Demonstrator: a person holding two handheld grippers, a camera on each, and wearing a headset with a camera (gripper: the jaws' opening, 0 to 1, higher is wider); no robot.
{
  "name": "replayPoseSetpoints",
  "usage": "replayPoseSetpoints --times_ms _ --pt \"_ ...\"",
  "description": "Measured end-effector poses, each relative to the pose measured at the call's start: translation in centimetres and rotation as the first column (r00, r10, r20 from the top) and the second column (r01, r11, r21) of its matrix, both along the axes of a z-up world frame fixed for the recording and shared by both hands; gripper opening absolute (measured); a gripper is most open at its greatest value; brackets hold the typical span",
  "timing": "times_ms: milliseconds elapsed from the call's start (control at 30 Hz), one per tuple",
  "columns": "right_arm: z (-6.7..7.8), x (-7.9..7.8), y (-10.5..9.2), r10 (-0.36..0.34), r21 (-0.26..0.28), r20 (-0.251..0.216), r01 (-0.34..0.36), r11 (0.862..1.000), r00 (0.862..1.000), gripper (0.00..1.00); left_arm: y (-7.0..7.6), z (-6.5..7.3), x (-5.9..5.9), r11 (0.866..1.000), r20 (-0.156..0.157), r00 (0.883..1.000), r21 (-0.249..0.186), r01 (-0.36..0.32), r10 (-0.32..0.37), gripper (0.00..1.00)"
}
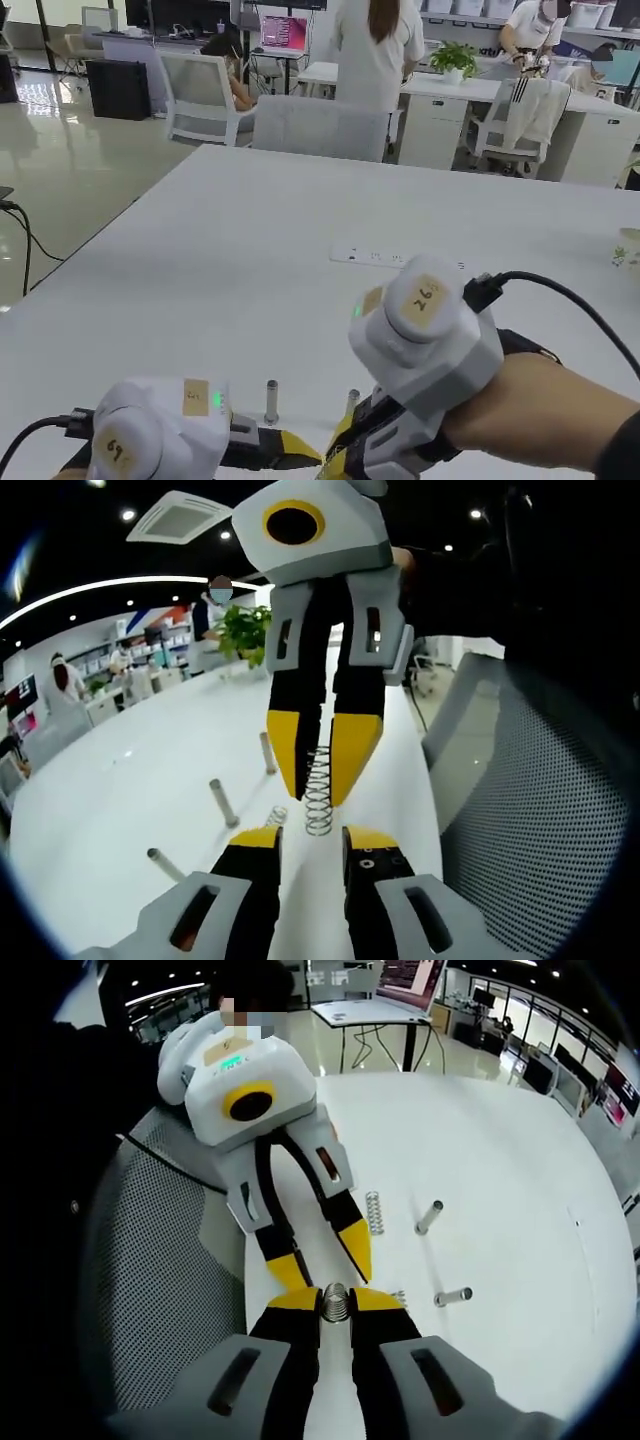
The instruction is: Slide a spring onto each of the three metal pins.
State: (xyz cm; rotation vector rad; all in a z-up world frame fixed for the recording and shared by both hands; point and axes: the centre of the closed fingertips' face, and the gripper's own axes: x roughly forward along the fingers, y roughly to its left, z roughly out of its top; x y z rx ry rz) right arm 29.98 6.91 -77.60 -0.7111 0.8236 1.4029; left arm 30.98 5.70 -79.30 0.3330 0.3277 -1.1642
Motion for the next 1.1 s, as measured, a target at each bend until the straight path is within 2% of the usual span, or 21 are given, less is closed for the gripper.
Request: replayPoseSetpoints --times_ms 367,600,1100 --pt "0.0 0.7 -1.1 -0.022 -0.016 0.006 0.022 1.0 1.0 0.08 2.1 0.2 0.8 0.997 0.003 0.997 -0.022 -0.076 0.076 0.27" --pt "0.1 1.2 -1.7 -0.033 -0.023 0.009 0.033 0.999 0.999 0.08 3.3 -0.1 0.9 0.992 0.001 0.993 -0.028 -0.122 0.122 0.32" --pt "0.9 3.2 -4.5 -0.087 -0.041 0.021 0.088 0.995 0.996 0.08 6.4 -0.4 1.4 0.971 -0.004 0.972 -0.043 -0.236 0.236 0.4"
